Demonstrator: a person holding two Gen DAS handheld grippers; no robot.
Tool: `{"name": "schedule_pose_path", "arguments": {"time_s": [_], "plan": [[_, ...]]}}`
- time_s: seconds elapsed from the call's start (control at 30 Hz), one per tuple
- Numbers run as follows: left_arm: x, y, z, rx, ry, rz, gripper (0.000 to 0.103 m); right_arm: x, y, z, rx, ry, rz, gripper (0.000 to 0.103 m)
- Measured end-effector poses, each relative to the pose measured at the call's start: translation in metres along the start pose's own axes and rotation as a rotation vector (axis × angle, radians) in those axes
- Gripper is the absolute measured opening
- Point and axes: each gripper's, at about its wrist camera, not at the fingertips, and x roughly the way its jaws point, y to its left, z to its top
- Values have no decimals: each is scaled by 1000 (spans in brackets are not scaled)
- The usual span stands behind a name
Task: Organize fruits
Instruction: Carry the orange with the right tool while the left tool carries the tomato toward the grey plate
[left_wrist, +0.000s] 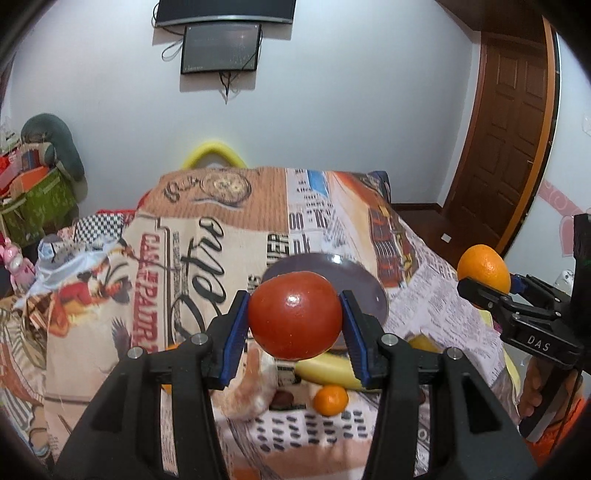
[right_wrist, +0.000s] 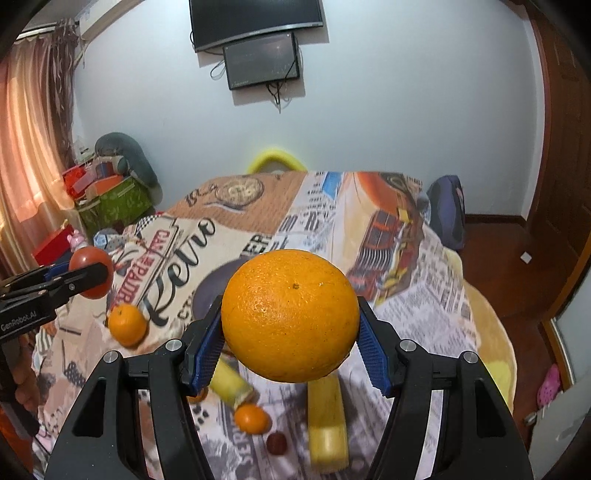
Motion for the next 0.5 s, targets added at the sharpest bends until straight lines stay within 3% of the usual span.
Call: {"name": "schedule_pose_path", "arguments": {"time_s": [0.5], "plan": [[55,3,26,-1,24,18,48,45,2,35,-65,-31,-24,62]]}}
